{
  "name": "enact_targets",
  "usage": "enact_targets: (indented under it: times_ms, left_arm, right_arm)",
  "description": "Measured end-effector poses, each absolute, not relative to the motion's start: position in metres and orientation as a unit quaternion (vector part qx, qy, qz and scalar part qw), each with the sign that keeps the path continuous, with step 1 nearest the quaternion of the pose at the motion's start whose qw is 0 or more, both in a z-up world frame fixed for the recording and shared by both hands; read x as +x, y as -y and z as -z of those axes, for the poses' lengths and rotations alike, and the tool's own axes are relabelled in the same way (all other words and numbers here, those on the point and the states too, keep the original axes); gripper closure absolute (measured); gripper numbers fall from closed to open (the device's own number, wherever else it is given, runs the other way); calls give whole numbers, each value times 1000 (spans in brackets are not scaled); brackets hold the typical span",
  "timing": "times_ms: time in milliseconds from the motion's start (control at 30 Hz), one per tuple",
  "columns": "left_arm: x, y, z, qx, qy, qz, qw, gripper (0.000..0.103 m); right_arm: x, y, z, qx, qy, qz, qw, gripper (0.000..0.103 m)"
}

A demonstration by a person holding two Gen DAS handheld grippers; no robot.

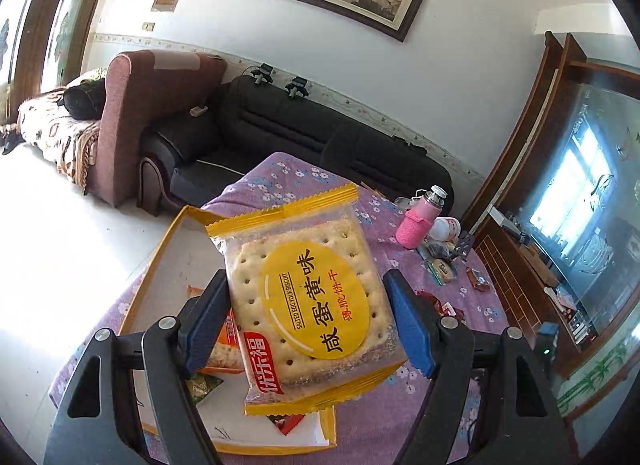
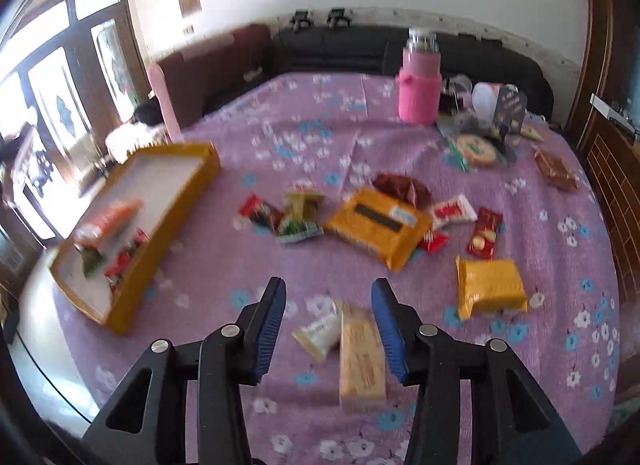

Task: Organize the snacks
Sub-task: 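Carry cracker pack and wrapped cake over the tray and open both grippers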

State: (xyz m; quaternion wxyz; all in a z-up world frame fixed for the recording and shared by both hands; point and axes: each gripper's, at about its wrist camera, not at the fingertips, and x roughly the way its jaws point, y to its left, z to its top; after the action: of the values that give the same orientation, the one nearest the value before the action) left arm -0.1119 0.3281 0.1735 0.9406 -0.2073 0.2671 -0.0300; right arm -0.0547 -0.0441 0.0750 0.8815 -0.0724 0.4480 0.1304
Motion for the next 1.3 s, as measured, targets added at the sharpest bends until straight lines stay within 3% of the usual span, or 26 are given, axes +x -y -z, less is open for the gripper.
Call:
enact_targets:
  times_ms: [133, 500, 533, 567, 700, 800, 1100, 1200, 1300]
  left_arm:
    - [-115, -333, -162, -217, -275, 29, 936, 27]
    - [-124, -329, -159, -218, -278, 12, 935, 27]
    - [-124, -328, -159, -218, -279, 13, 935, 27]
    - [-125, -327, -160, -217, -279, 13, 936, 27]
    - [-129, -331, -166, -212, -272, 13, 939, 27]
    - [-131, -341, -176, -205, -265, 8, 942, 27]
    - [-89, -364, -227, -150, -255, -26, 955, 27]
    - [-58, -369, -233, -138, -269, -36, 953, 27]
    - [-25, -372, -217, -115, -288, -63, 949, 27]
  right_arm:
    - [-55, 59, -32, -67, -485, -118, 864, 57]
    - [-47, 70, -20, -39, -487, -92, 868, 54]
    - [-49, 62, -19, -60, -482, -84, 870, 56]
    - [-52, 59, -20, -62, -477, -88, 872, 67]
    - [-58, 64, -27, -19, -474, -99, 875, 69]
    - [-69, 70, -57, 31, -451, -126, 883, 69]
    - [-56, -5, -229, 101, -327, -302, 890, 69]
    - [-28, -56, -249, 101, -326, -343, 876, 69]
    - [2, -112, -228, 89, -358, -360, 857, 69]
